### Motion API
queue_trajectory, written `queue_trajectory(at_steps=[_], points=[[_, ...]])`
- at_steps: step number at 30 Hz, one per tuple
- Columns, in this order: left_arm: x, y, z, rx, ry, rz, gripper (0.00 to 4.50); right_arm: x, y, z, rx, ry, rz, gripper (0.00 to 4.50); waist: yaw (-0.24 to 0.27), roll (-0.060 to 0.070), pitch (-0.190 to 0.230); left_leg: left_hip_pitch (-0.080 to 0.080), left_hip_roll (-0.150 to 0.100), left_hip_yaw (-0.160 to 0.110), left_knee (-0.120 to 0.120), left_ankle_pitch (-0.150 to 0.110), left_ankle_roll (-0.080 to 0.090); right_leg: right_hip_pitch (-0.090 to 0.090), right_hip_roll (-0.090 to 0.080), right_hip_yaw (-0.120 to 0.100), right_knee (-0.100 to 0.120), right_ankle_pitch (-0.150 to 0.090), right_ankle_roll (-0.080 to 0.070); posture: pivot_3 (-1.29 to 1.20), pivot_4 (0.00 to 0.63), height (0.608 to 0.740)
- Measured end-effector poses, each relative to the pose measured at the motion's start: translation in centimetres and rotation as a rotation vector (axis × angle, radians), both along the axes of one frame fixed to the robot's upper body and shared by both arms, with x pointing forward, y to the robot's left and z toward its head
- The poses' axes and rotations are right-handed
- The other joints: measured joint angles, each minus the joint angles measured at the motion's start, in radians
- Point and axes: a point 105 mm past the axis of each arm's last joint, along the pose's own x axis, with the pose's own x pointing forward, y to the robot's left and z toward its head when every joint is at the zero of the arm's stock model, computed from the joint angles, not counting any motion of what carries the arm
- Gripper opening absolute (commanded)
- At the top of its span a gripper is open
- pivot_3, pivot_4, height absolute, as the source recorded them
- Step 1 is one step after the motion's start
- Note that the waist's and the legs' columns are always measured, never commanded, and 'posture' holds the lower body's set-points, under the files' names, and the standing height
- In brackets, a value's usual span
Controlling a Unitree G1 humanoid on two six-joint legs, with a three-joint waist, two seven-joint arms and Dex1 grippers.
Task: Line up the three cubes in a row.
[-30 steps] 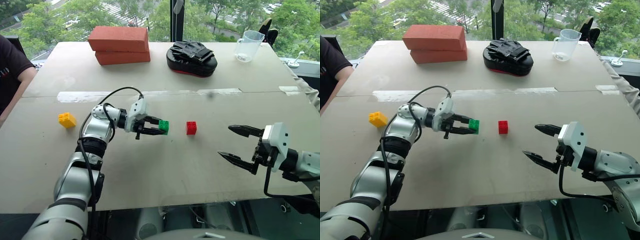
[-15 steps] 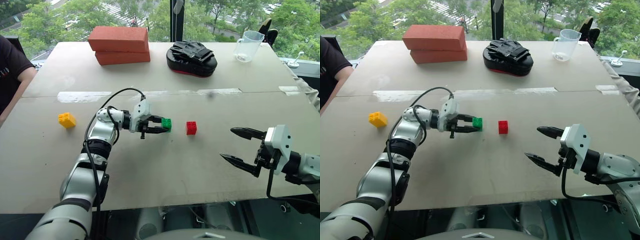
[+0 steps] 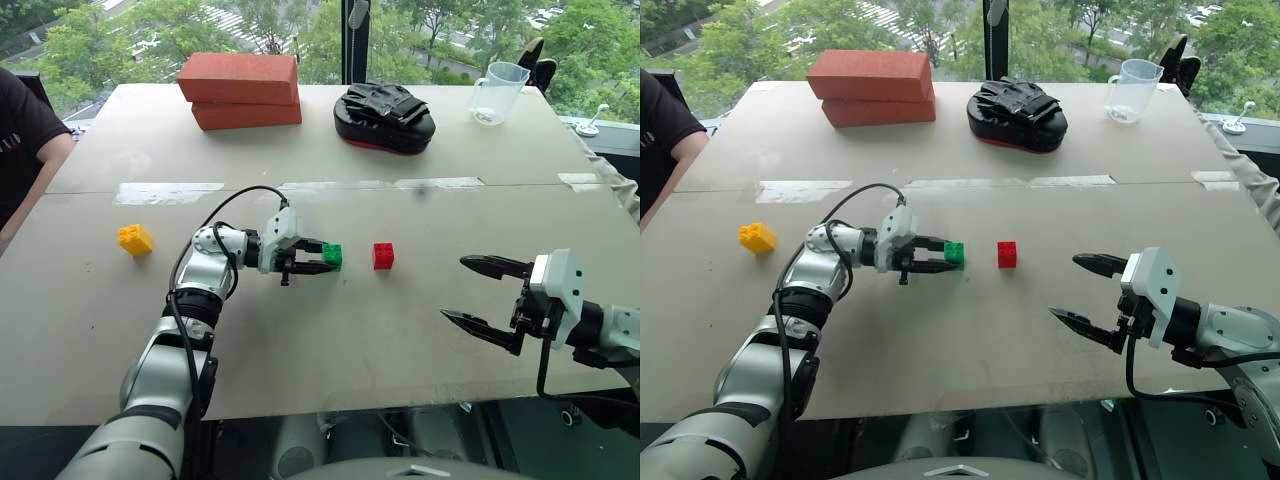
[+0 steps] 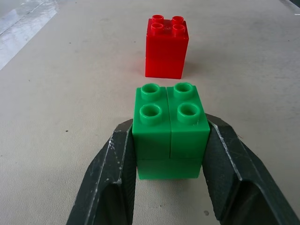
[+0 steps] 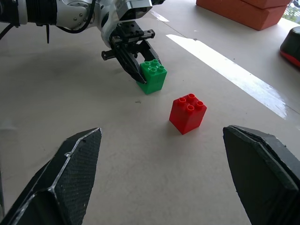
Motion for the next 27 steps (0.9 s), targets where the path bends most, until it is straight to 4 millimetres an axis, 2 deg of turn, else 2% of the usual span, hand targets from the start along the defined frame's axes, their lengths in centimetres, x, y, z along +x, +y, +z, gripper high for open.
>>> queue_trajectory(at_steps=[4,7,10,14,17,19,20,21,24,27], points=[[0.0,0.3,-0.5,0.006,0.0,0.01,4.37,-0.1,-0.2,0.1,0.002,0.0,-0.008,4.28,0.0,0.0,0.0,0.0,0.0,0.0,0.0,0.0,0.0,0.0,0.0,0.0,0.0,0.0,0.0,0.0,0.15,0.74],[-0.1,0.8,-0.4,-0.005,0.004,0.026,4.45,-0.2,-0.3,0.3,0.002,-0.005,-0.009,4.28,-0.001,0.0,0.0,0.0,0.0,0.0,0.0,0.0,0.0,0.0,0.0,0.0,0.0,0.0,0.0,0.0,0.15,0.74],[-0.8,2.6,0.0,-0.038,0.021,0.073,4.45,-0.3,-0.1,0.5,0.006,-0.009,0.001,4.28,-0.009,0.0,0.0,0.0,0.001,0.0,0.0,0.0,0.0,0.0,0.001,0.001,0.0,0.0,0.0,0.0,0.15,0.74],[-2.8,6.2,2.1,-0.112,0.034,0.182,4.45,0.1,0.3,1.1,0.016,-0.03,0.028,4.28,-0.013,0.0,0.0,0.001,0.002,-0.001,-0.001,0.0,0.0,0.0,0.0,0.0,0.0,-0.001,-0.002,0.0,0.15,0.74],[-4.4,8.7,3.9,-0.199,0.054,0.327,4.45,0.6,0.7,1.1,0.032,-0.026,0.056,4.28,-0.016,0.001,0.0,0.001,0.002,-0.002,-0.001,0.0,0.0,0.001,-0.003,0.002,0.0,-0.002,-0.004,0.0,0.15,0.74],[-5.3,10.4,5.1,-0.27,0.043,0.482,4.45,0.9,1.0,0.9,0.052,-0.016,0.071,4.28,-0.015,0.001,0.001,0.002,0.001,-0.003,-0.001,0.0,0.0,0.001,-0.009,0.002,0.0,-0.002,-0.004,0.0,0.15,0.74],[-5.5,11.8,5.8,-0.314,-0.007,0.633,4.45,1.2,1.3,0.9,0.063,-0.016,0.085,4.28,-0.014,0.002,0.001,0.002,0.0,-0.004,-0.001,0.0,0.0,0.002,-0.01,0.001,-0.001,-0.002,-0.004,0.0,0.15,0.74],[-5.5,13.8,6.2,-0.371,-0.081,0.857,4.45,1.4,1.8,1.0,0.08,-0.02,0.103,4.28,-0.013,0.002,0.001,0.002,0.0,-0.004,-0.001,0.0,0.0,0.002,-0.011,0.001,-0.001,-0.002,-0.003,0.0,0.15,0.74],[-6.3,17.6,5.2,-0.366,-0.116,1.214,4.45,1.6,2.5,1.2,0.094,-0.027,0.142,4.28,-0.001,0.0,0.0,0.002,-0.001,-0.006,0.0,0.0,0.0,0.003,-0.011,-0.002,0.0,-0.002,-0.003,0.0,0.15,0.74],[-7.5,20.3,3.8,-0.306,-0.117,1.447,4.45,1.9,3.3,1.4,0.115,-0.033,0.174,4.28,0.002,0.0,0.0,0.002,-0.001,-0.006,0.0,0.0,-0.001,0.003,-0.007,-0.004,0.0,-0.002,-0.004,0.0,0.15,0.74]])
